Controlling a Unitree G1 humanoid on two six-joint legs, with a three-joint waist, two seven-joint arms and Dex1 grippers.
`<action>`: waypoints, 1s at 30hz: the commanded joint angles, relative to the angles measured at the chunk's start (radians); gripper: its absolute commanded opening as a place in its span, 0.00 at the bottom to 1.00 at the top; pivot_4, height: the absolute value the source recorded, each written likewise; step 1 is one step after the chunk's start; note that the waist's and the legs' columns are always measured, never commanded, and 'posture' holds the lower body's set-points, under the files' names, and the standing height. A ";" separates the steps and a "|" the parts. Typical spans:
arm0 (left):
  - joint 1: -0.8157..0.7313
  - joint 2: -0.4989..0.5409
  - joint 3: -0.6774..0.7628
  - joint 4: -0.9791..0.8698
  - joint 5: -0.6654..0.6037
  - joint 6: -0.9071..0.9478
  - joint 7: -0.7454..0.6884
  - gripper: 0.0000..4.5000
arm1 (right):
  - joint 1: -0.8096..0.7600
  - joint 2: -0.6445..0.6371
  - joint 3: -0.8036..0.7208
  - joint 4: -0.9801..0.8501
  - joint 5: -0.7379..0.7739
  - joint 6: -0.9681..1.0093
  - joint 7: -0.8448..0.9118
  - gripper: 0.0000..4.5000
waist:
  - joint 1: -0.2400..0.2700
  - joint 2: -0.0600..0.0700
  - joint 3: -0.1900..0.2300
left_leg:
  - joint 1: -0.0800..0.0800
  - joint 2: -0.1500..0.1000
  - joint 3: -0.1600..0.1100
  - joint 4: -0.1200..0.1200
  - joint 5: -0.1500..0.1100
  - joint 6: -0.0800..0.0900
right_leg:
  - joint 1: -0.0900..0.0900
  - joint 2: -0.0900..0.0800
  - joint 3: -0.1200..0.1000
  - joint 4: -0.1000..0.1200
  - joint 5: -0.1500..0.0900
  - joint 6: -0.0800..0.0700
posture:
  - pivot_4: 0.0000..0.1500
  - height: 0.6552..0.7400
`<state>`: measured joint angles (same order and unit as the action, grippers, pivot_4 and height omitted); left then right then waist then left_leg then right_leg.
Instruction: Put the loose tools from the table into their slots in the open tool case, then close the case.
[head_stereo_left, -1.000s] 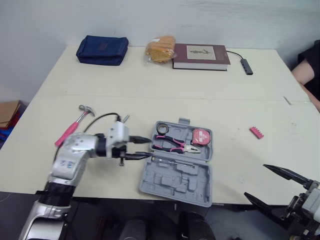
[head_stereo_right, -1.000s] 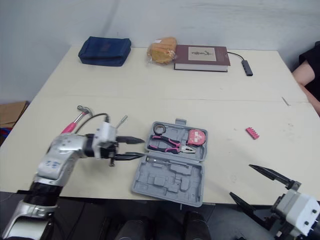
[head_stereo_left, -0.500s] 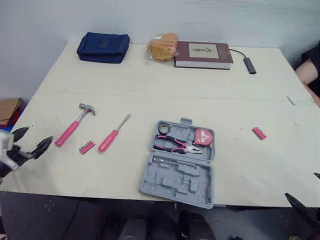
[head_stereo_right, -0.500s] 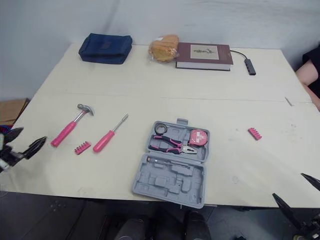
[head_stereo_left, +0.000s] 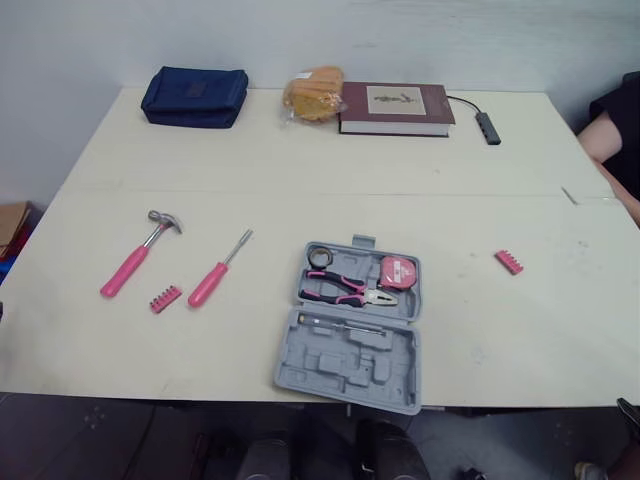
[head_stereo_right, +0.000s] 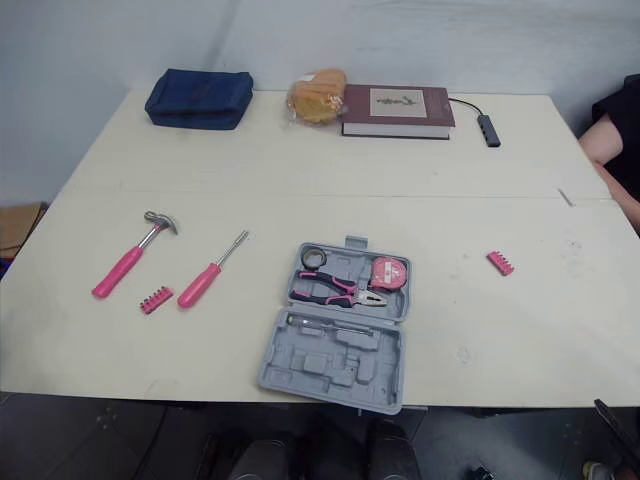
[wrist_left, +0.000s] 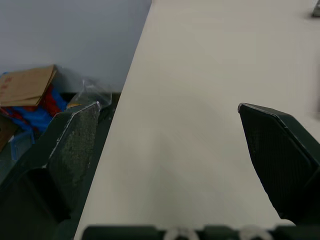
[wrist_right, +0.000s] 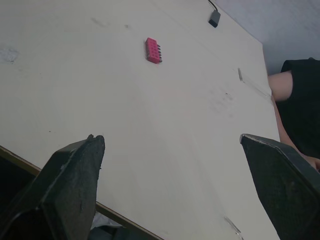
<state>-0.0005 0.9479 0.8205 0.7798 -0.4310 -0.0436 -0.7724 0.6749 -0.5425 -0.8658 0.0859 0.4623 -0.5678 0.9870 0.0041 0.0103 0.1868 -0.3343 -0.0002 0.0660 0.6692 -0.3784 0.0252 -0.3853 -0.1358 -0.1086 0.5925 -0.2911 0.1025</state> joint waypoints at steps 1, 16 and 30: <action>-0.015 -0.004 -0.017 -0.076 -0.022 0.016 -0.014 0.99 | -0.001 -0.008 0.029 -0.070 0.041 0.022 -0.003 1.00 | -0.004 -0.001 0.000 | 0.000 0.000 0.001 -0.001 0.001 -0.001 | -0.001 0.000 0.000 0.000 0.000 0.000 | 1.00 1.00; -0.320 -0.021 -0.385 -0.353 0.039 0.538 0.083 0.99 | -0.162 -0.071 0.393 -0.632 0.139 0.286 -0.034 1.00 | 0.006 -0.006 0.000 | -0.001 -0.001 0.005 -0.001 0.010 0.003 | -0.007 0.002 0.002 0.014 0.000 0.000 | 1.00 1.00; -0.680 -0.033 -0.725 0.057 0.280 0.578 -0.019 0.99 | -0.311 -0.079 0.559 -0.720 0.106 0.340 -0.038 1.00 | 0.019 -0.014 -0.002 | -0.002 -0.004 0.010 0.002 0.012 0.006 | -0.008 0.005 -0.004 0.017 0.001 0.001 | 1.00 1.00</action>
<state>-0.6837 0.9157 0.1251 0.7960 -0.1851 0.5342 -0.7764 0.3648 -0.6162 -0.3085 -0.6100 0.5688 -0.2184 0.9504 0.0230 -0.0037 0.1846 -0.3356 -0.0040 0.0760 0.6721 -0.3664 0.0312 -0.3936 -0.1307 -0.1123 0.6104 -0.2903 0.1038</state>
